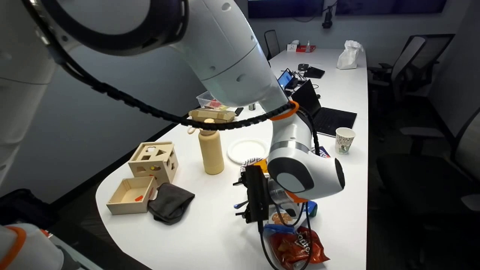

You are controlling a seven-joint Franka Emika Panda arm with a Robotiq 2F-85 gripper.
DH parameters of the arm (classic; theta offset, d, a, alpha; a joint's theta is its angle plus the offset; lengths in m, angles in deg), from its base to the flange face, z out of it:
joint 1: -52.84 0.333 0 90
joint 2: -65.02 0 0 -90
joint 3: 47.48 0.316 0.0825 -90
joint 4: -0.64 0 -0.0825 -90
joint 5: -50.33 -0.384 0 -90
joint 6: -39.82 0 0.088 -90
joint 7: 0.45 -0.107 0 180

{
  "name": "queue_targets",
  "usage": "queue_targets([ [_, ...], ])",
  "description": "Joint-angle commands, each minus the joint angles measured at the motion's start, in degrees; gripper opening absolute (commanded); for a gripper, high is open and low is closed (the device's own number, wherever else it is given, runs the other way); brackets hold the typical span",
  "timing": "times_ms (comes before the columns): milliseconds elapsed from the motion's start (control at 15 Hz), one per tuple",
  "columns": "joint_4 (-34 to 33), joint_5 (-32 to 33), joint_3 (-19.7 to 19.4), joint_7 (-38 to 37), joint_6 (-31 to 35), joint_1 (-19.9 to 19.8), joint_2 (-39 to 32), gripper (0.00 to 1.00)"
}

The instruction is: Stir the white bowl with the metal kitchen utensil

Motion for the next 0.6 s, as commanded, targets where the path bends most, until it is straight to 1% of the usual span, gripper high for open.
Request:
queue_targets([
  [0, -3.2, -2.3, 1.7, 1.3, -0.9, -1.6, -3.6, 1.0],
  [533, -5.4, -3.3, 2.8, 1.4, -1.3, -2.0, -6.9, 1.0],
])
